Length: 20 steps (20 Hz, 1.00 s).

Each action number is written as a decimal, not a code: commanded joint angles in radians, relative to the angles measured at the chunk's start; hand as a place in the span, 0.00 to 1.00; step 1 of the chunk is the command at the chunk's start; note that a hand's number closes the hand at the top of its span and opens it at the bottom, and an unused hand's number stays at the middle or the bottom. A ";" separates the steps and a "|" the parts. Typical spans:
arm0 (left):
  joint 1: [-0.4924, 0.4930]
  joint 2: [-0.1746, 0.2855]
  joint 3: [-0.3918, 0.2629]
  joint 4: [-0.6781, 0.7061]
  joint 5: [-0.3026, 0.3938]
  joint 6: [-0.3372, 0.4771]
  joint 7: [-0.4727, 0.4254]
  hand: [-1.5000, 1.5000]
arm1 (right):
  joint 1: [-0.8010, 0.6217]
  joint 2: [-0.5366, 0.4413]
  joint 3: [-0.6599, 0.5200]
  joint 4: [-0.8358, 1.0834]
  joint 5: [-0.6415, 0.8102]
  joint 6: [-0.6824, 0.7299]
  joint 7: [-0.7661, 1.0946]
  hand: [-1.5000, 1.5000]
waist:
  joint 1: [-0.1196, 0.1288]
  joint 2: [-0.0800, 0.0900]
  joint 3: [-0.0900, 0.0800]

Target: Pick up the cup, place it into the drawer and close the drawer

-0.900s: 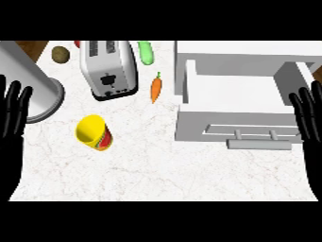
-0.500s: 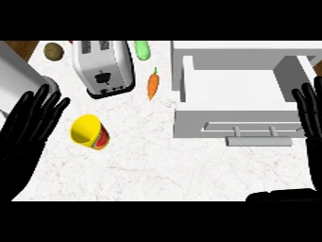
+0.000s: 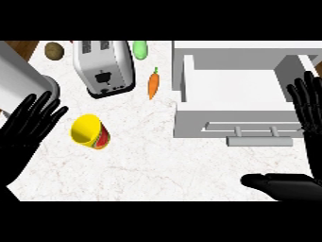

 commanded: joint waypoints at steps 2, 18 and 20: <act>-0.075 0.018 0.059 0.210 -0.054 -0.066 -0.050 0.00 | 0.028 0.014 -0.002 0.063 0.031 0.014 -0.097 0.00 | -0.004 0.001 0.001; -0.231 0.024 0.112 0.795 -0.494 -0.055 -0.474 0.00 | 0.018 0.010 -0.049 0.068 -0.013 0.073 -0.083 0.00 | -0.006 0.001 0.000; -0.208 0.008 0.099 0.844 -0.558 -0.013 -0.548 0.00 | -0.030 0.001 -0.075 0.152 -0.014 0.079 -0.125 0.00 | -0.003 0.001 0.000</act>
